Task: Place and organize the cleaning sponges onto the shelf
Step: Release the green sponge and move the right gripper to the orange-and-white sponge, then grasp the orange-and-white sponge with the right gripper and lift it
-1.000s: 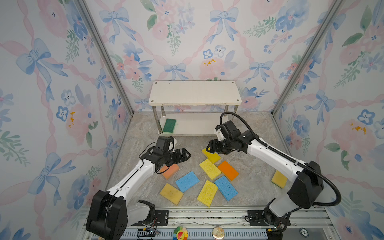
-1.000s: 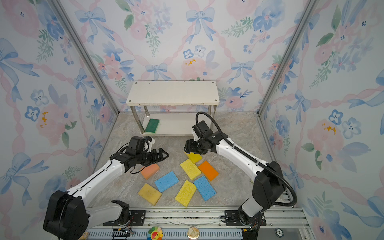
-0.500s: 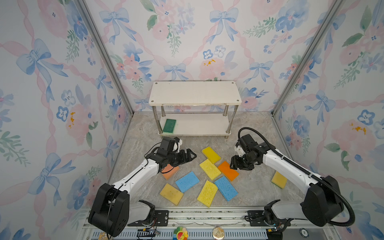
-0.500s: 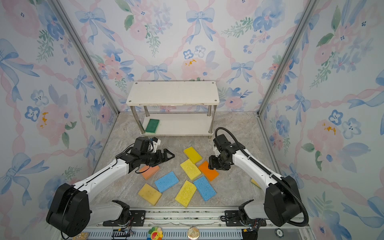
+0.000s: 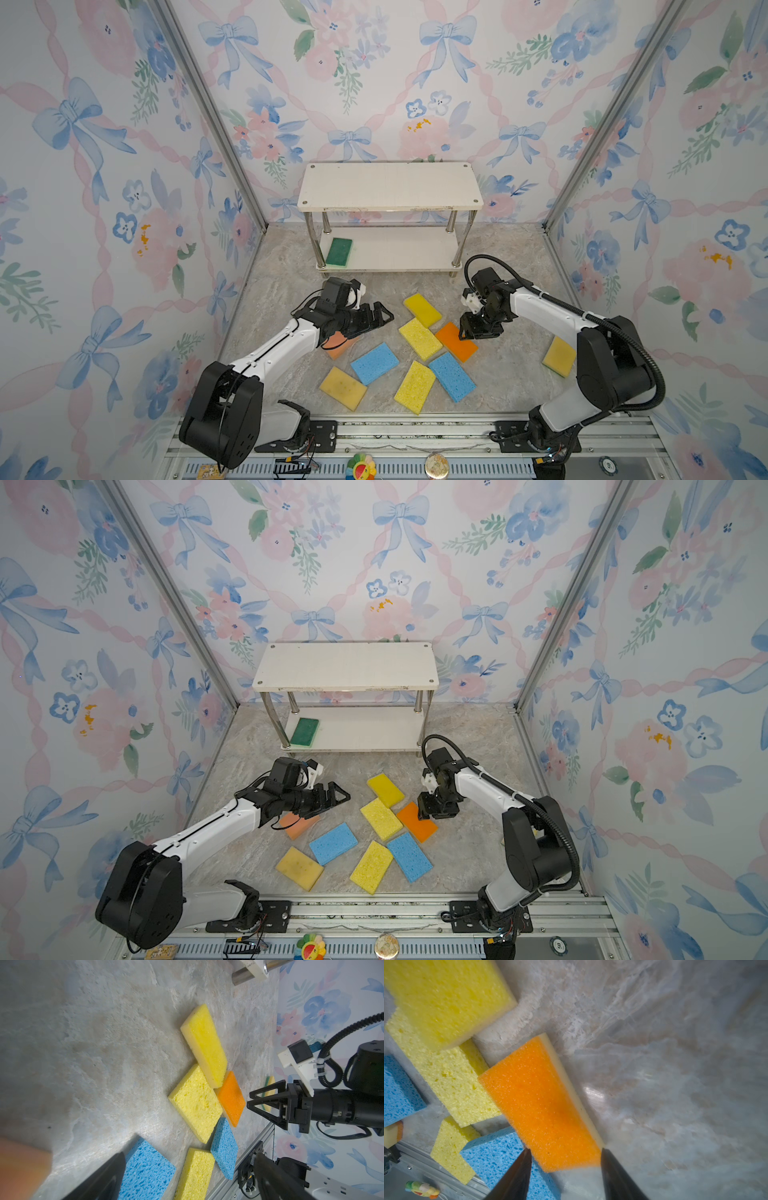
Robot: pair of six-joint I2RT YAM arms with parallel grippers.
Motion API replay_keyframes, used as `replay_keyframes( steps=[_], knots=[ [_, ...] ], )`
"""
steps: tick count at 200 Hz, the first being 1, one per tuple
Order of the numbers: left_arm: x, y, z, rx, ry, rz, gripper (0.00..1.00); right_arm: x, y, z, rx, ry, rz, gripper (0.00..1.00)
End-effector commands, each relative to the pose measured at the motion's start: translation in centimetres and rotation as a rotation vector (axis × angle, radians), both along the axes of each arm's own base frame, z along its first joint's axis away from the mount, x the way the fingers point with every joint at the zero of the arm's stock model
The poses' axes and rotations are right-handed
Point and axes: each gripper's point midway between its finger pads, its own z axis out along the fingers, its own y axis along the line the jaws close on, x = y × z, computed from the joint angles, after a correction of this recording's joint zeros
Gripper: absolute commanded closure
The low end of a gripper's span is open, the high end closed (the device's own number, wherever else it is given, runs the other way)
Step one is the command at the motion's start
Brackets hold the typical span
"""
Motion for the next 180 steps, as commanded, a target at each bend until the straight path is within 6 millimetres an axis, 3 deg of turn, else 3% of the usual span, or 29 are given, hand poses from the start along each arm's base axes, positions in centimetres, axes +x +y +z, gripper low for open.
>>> replay_keyframes(
  steps=[1, 78, 94, 115, 144, 180],
  knots=[
    [-0.4, -0.2, -0.7, -0.007, 0.028, -0.009, 0.02, 0.9, 0.6, -0.3, 0.035, 0.008, 0.062, 0.44],
    [0.1, -0.6, -1.1, -0.007, 0.046, -0.026, 0.02, 1.9, 0.4, -2.8, -0.001, 0.065, 0.076, 0.48],
    [0.1, -0.7, -1.1, -0.007, 0.048, -0.030, 0.02, 1.9, 0.5, -3.1, 0.002, 0.076, 0.075, 0.54],
    [0.1, -0.7, -1.3, -0.005, 0.051, -0.031, 0.02, 1.7, 0.4, -3.3, -0.002, 0.079, 0.070, 0.68],
    [0.0, -0.7, -1.3, -0.006, 0.049, -0.033, 0.02, 1.6, 0.1, -2.4, 0.004, 0.063, 0.045, 0.88],
    [0.3, -1.0, -0.5, -0.018, 0.027, -0.051, 0.02, 2.1, -0.2, 0.8, 0.113, -0.013, -0.094, 0.93]
  ],
)
